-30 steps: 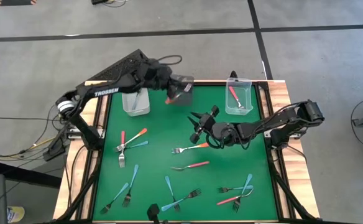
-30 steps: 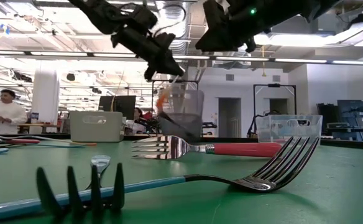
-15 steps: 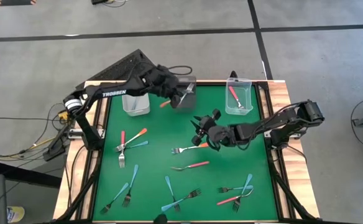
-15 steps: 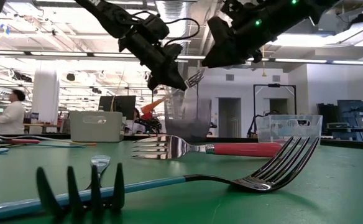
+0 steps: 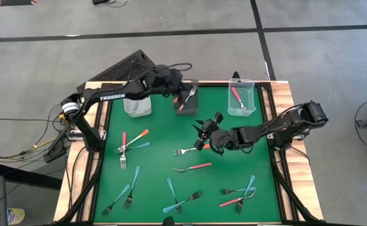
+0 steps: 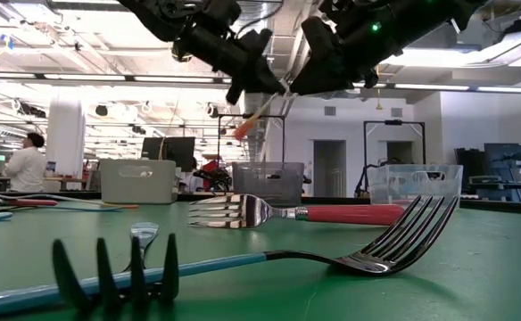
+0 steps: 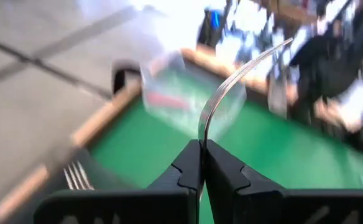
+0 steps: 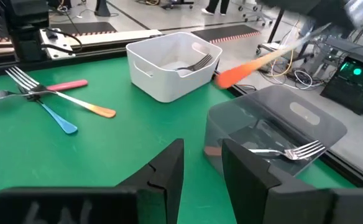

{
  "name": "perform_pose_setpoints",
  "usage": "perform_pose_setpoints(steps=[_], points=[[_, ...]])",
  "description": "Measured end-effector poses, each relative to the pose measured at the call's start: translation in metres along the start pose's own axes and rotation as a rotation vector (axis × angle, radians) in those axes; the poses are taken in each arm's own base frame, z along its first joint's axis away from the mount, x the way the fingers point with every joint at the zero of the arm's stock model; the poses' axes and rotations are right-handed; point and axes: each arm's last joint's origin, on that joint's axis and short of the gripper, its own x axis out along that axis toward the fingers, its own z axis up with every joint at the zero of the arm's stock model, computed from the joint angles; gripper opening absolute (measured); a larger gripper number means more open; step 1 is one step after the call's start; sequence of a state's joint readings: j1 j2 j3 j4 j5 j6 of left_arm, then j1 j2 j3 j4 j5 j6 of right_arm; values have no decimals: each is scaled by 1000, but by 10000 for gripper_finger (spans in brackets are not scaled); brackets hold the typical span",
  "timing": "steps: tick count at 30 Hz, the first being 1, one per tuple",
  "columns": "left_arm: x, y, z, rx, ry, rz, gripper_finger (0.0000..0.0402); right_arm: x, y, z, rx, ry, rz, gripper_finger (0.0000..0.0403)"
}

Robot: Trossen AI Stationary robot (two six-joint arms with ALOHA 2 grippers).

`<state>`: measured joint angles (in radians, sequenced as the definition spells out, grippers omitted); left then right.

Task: Sort silverware by color (type)
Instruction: Put the orange fork into the black bin

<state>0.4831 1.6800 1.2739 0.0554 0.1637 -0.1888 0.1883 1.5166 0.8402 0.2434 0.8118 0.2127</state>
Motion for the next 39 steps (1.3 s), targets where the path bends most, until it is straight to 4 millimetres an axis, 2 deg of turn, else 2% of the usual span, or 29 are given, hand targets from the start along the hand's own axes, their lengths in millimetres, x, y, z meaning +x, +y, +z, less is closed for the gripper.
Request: perform_pose_setpoints(steps=[2,5,12,15,19,21,25,30,33,39], points=[[1,3,6,-30,-76,24,0,0,0,-1,-6,4,0,134],[8,11,2,-79,-143,98,0,-2,1,-2,-15,10,3,134],[34,39,-46,-230,-66,215,6,-2,0,-7,-28,55,-8,134],[39,50,-55,-250,-40,256,28,-2,-1,-12,-36,88,-13,134],[37,54,-52,-267,-60,284,78,-3,-3,-19,-22,154,4,141],[35,53,-52,-253,-19,243,107,-3,-2,-24,-20,209,46,148],[23,46,-44,-198,75,131,154,3,7,-41,-37,326,182,159],[-3,25,-35,-75,161,178,175,14,25,-60,-57,351,273,161],[-20,1,-32,23,206,214,175,22,35,-71,-79,343,343,160],[-37,-55,-35,196,228,255,176,34,43,-90,-138,353,392,160]])
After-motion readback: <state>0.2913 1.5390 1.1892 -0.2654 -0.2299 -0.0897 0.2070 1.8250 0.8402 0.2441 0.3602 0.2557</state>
